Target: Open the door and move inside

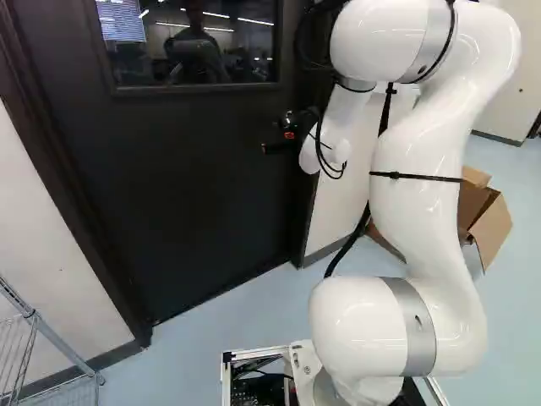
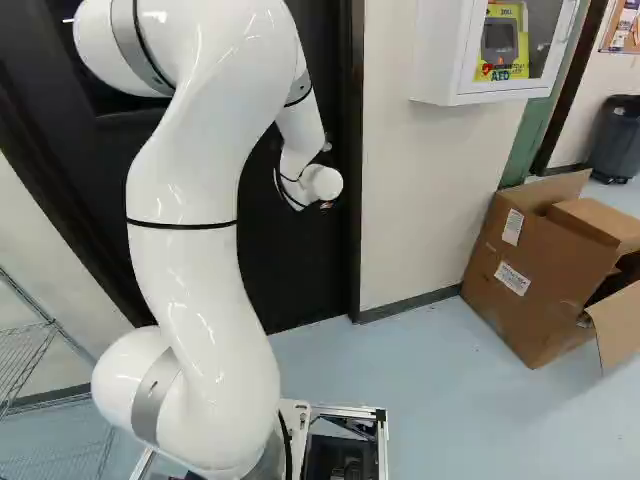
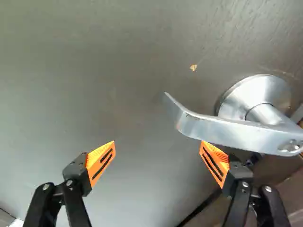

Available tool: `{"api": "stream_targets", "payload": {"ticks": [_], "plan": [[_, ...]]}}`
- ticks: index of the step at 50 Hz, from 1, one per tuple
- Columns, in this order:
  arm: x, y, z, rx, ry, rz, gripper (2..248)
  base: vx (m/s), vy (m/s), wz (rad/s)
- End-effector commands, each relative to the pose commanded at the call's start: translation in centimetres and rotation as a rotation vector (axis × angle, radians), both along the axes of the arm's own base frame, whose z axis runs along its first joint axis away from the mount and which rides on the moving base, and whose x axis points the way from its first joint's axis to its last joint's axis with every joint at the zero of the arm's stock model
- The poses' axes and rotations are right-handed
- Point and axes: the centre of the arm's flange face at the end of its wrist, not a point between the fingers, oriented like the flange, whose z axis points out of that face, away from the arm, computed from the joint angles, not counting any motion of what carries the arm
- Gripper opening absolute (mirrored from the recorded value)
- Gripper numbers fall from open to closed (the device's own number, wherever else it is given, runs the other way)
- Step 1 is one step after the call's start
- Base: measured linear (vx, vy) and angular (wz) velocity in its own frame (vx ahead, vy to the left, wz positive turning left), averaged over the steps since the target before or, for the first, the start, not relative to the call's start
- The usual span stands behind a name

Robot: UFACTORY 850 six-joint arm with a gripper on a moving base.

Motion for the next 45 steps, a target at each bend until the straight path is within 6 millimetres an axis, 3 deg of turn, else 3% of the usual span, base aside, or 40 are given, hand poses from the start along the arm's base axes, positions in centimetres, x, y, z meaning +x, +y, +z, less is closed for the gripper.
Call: {"api": "stream_targets", "payload": {"ticks": [45], "plan": [[9.8, 3.4, -1.4, -0.011, -0.078, 0.073, 247, 0.0, 0.0, 0.0]]}}
